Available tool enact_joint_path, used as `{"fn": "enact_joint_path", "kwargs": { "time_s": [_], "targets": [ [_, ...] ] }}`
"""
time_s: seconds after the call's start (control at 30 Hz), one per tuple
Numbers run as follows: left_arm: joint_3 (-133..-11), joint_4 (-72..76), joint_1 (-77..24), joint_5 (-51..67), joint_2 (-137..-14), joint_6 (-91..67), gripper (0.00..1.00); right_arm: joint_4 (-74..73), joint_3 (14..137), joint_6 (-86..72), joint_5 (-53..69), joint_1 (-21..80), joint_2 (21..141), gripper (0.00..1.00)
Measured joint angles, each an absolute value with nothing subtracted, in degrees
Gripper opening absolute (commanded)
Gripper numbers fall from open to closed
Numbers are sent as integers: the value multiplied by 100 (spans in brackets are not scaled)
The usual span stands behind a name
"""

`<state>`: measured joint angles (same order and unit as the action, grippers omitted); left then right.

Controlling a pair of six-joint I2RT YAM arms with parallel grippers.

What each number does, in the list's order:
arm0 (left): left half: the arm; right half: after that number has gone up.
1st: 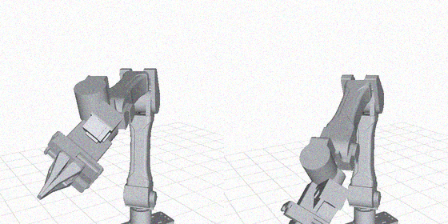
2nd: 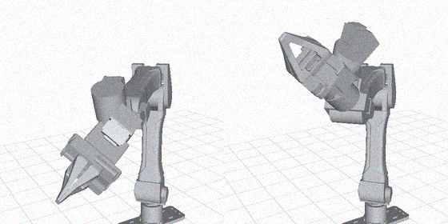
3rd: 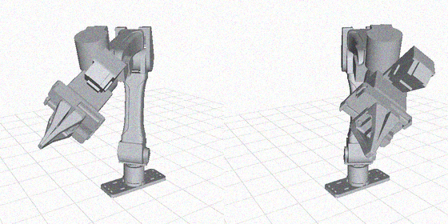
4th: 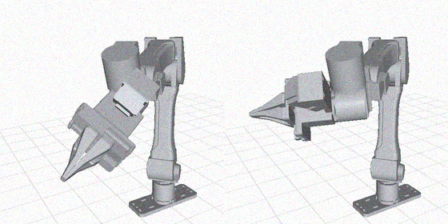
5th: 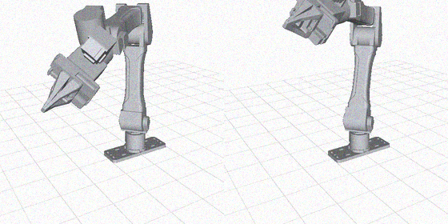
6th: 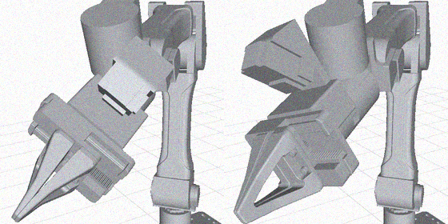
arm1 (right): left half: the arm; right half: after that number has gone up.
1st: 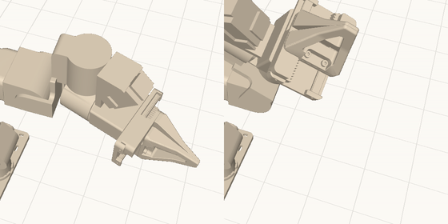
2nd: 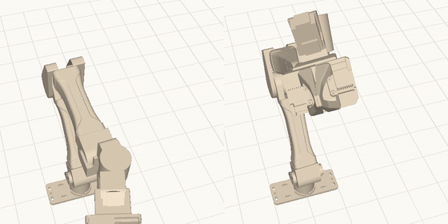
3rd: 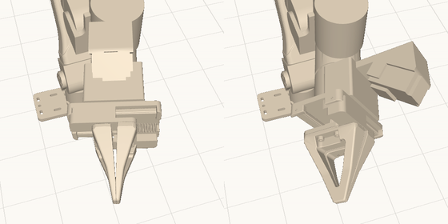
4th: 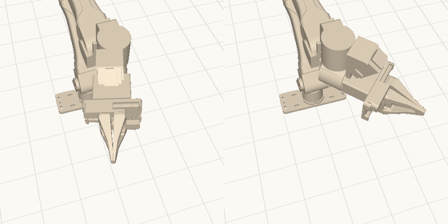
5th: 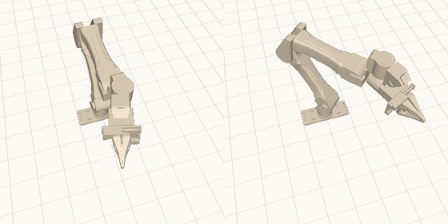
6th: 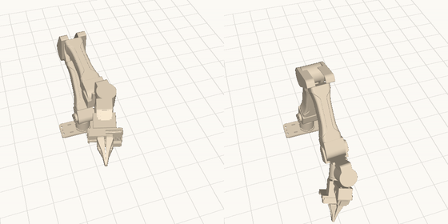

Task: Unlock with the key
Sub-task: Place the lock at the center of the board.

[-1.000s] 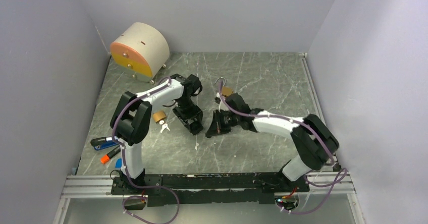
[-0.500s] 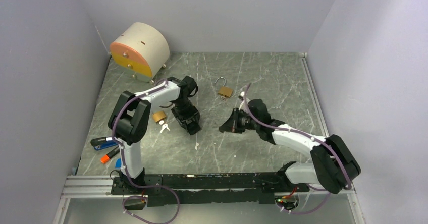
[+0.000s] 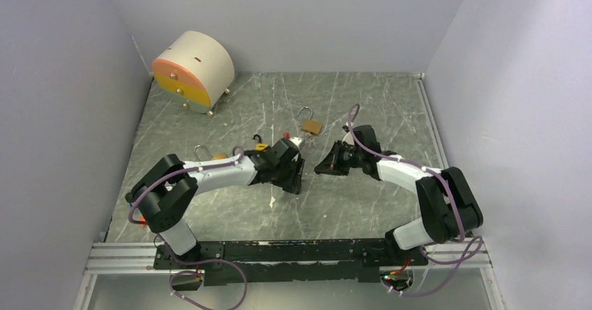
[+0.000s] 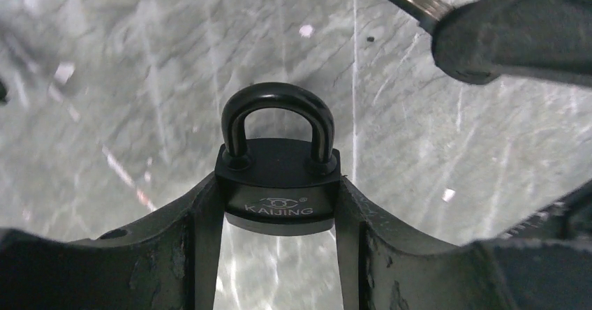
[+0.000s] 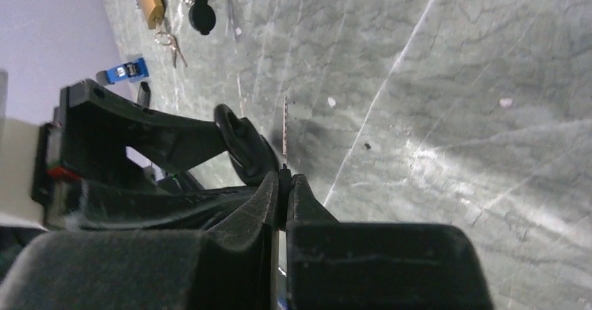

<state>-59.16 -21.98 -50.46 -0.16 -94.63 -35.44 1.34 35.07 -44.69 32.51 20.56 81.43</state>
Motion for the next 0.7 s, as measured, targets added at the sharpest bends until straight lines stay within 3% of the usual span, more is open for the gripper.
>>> {"fn": "enact_joint_path", "kwargs": {
  "time_s": [0.3, 0.47, 0.57, 0.7],
  "targets": [
    [-3828, 2154, -5323, 21, -9218, -1959, 2, -93, 3957, -3833, 3345, 2038, 9028, 0],
    [-3258, 3675, -5374, 292, -9406, -1546, 4, -150, 3979, -3706, 3371, 2182, 9115, 0],
    [-2971, 4368, -5374, 445, -9511, -1479, 15, -119, 4058, -3712, 3367, 2432, 9115, 0],
    [-2606, 5057, -5371, 497, -9564, -1452, 43, 51, 4125, -3806, 3173, 2738, 9113, 0]
  ]
}}
